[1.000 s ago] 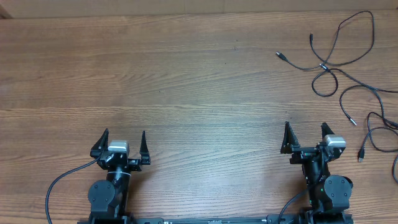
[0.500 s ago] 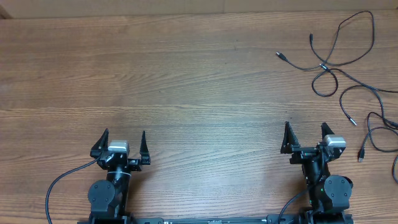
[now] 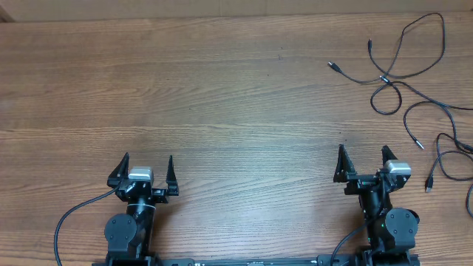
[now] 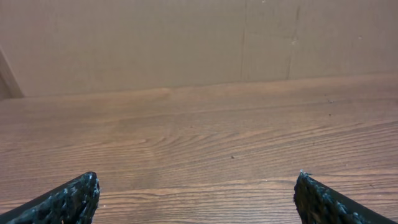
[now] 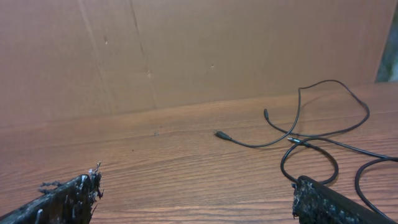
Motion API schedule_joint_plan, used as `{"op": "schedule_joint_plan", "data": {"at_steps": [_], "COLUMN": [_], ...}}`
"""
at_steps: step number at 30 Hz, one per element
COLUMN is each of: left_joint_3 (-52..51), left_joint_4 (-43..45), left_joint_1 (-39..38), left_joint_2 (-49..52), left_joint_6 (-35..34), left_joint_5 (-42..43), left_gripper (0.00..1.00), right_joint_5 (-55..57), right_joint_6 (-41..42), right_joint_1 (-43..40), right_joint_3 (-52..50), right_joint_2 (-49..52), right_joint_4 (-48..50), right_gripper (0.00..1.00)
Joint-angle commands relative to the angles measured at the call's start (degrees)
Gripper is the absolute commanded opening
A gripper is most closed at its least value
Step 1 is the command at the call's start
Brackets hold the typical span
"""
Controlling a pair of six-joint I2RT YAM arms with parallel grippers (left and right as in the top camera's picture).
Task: Untangle cables
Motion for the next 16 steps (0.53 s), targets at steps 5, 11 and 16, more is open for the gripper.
{"op": "schedule_joint_plan", "data": {"at_steps": [5,11,16], "left_joint_3": [-0.22,-0.22,-0.22], "left_joint_4": [-0.04,-0.04,-0.04], "left_joint_1": [0.35,0.35,0.35], "left_joint_2": [-0.66,-0.66,-0.66], "left_joint_6": [1.33,1.33,1.33], "left_joint_5": [-0.57,-0.57,-0.57], "left_gripper": [1.00,0.99,0.99], "right_joint_5": [0.90,0.90,0.90], "right_joint_6": [0.22,0.22,0.22], "right_joint_1": [0.31,0.31,0.31], "right_joint_3": [-0.59,-0.59,-0.59], "right_joint_2": [-0.68,-0.68,-0.68], "right_joint_4": [0.37,0.37,0.37], "right_gripper": [1.00,1.00,1.00]}}
